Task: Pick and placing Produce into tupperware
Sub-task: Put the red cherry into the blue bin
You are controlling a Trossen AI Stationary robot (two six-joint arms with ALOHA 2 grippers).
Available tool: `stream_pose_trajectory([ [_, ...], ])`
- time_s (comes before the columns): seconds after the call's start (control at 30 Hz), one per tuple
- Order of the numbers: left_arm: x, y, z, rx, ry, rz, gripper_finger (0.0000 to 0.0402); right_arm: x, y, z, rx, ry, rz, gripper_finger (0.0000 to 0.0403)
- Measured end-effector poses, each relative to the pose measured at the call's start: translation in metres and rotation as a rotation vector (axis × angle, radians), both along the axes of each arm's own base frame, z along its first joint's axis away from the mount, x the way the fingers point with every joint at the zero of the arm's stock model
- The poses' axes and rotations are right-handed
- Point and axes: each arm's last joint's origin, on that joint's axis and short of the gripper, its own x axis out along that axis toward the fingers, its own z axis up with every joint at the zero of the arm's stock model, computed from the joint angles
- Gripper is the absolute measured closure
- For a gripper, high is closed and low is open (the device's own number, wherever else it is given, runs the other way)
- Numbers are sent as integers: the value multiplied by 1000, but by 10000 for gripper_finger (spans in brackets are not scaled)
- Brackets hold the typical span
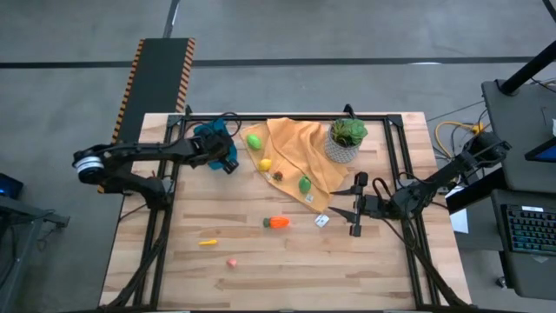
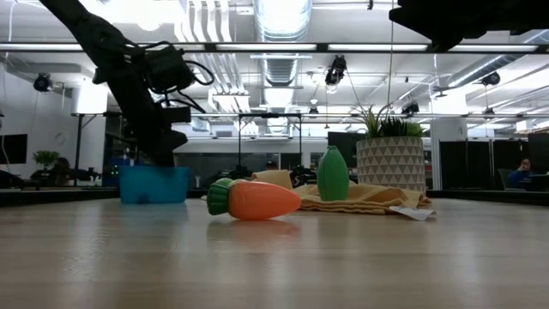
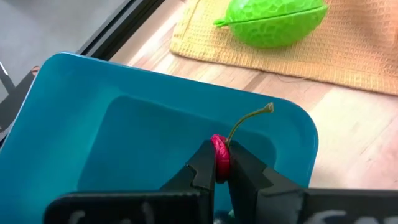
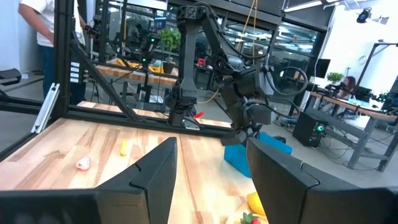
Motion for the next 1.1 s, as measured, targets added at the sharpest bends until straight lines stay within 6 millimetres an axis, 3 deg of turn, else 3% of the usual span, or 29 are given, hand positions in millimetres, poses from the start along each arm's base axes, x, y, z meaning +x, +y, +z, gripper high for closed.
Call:
stream_pose_trajectory([
  [0.83, -1, -1, 7, 7, -30, -6, 394, 0, 0, 0, -4, 2, 0, 216],
  [1.1, -1, -1, 8, 8, -32, -4, 360, 0, 0, 0, -7, 2, -1, 216],
])
